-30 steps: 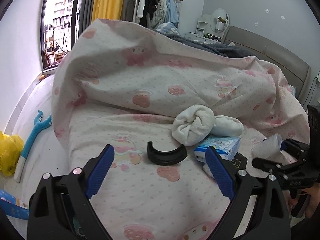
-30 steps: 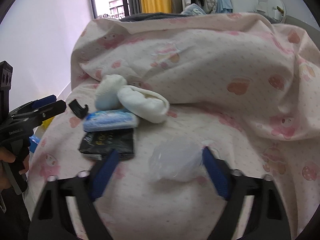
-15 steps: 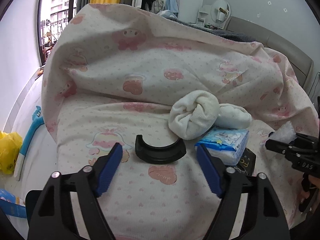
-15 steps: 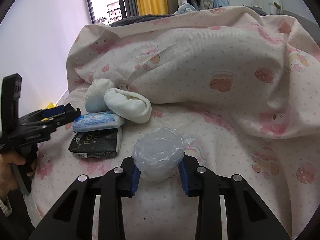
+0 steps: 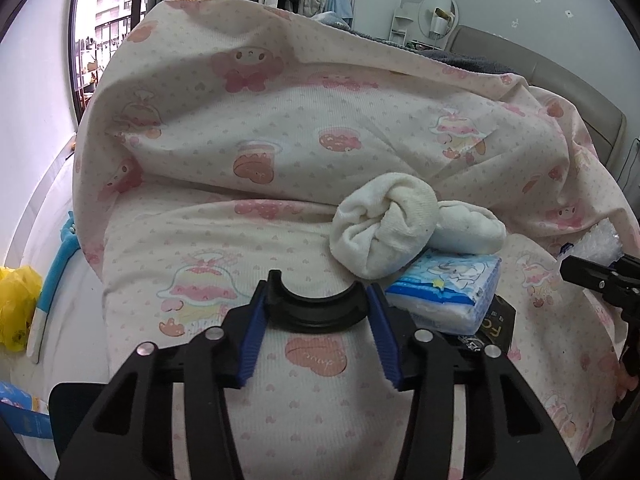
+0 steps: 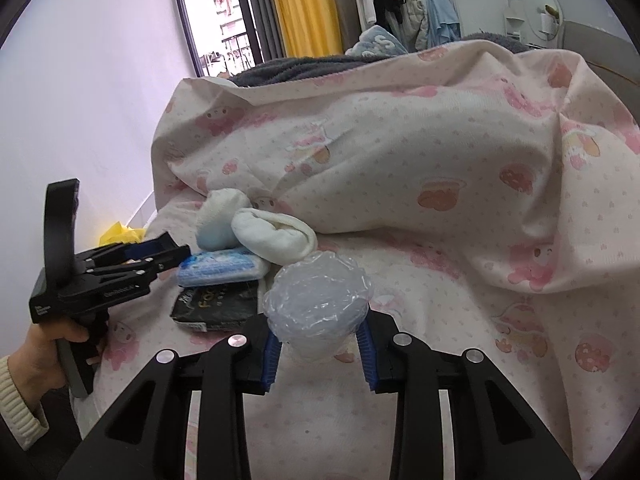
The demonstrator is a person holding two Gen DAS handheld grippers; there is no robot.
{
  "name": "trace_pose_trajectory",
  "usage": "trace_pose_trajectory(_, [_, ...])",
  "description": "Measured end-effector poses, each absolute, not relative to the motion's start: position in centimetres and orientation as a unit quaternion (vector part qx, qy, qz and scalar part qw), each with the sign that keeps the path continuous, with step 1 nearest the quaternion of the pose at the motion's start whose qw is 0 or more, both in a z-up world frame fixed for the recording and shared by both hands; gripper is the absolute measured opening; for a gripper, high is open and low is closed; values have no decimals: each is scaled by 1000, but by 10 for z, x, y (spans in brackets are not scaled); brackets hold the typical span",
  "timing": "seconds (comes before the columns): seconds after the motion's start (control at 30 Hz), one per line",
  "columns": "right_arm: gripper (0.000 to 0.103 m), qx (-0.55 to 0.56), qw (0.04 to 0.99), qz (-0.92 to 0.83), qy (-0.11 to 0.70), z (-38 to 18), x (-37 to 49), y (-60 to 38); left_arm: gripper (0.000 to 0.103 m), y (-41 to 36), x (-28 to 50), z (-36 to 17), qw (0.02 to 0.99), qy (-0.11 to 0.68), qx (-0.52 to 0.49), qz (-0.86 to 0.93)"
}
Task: Collect trash
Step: 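Grasp the clear bubble wrap with the right tool while the left tool grasps the black curved plastic piece, then carry the bubble wrap and black curved piece over the green bin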
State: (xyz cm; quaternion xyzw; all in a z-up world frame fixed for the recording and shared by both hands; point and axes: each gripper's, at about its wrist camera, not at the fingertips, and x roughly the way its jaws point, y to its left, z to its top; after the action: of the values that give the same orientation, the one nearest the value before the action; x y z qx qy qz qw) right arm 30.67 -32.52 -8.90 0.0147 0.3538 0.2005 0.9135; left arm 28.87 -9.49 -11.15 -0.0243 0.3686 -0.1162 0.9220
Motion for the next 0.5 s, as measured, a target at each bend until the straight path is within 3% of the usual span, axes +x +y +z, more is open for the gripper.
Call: trace_pose_trajectory(0.5, [34,6,907,243,344,-69,311,-270,49,-72,263,-84,931,336,-34,-137])
